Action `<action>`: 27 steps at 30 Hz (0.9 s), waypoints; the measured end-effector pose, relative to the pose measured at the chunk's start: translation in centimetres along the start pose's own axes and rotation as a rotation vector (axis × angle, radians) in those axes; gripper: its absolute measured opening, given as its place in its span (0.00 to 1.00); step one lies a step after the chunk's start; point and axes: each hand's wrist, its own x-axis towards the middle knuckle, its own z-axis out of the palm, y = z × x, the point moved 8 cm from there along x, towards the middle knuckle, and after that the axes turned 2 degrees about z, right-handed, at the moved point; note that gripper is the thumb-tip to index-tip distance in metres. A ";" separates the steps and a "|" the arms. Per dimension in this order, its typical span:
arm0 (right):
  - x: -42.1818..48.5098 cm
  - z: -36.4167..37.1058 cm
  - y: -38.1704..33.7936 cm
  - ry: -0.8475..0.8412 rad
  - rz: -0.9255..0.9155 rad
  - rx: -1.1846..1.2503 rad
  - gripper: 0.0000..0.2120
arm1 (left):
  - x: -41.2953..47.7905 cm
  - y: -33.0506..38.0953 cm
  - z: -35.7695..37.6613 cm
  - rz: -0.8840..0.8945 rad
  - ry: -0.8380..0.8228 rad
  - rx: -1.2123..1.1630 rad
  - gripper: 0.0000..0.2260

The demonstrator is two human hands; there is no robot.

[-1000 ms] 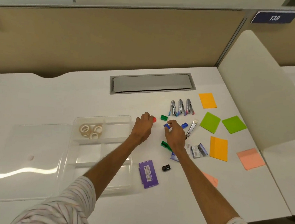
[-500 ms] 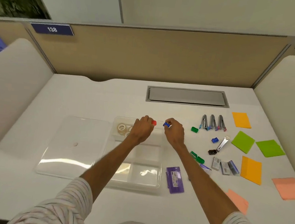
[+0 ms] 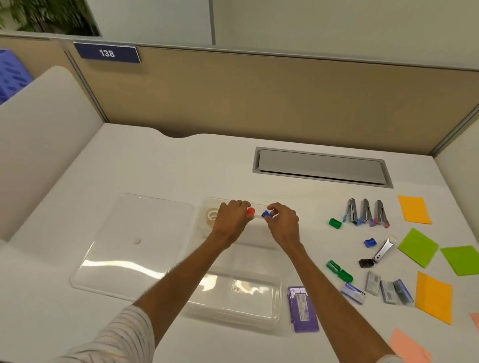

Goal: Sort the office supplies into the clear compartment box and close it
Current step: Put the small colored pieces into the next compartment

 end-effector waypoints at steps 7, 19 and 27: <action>0.3 1.3 0.1 -0.041 0.004 -0.019 0.09 | 0.6 -0.1 1.4 -0.057 -0.002 0.029 0.16; 0.9 3.1 0.3 -0.100 0.010 -0.062 0.13 | 0.5 -1.3 2.3 -0.032 0.012 -0.003 0.17; -0.6 -0.1 -0.7 0.034 -0.147 -0.025 0.09 | 0.2 0.1 1.0 0.017 0.058 0.038 0.12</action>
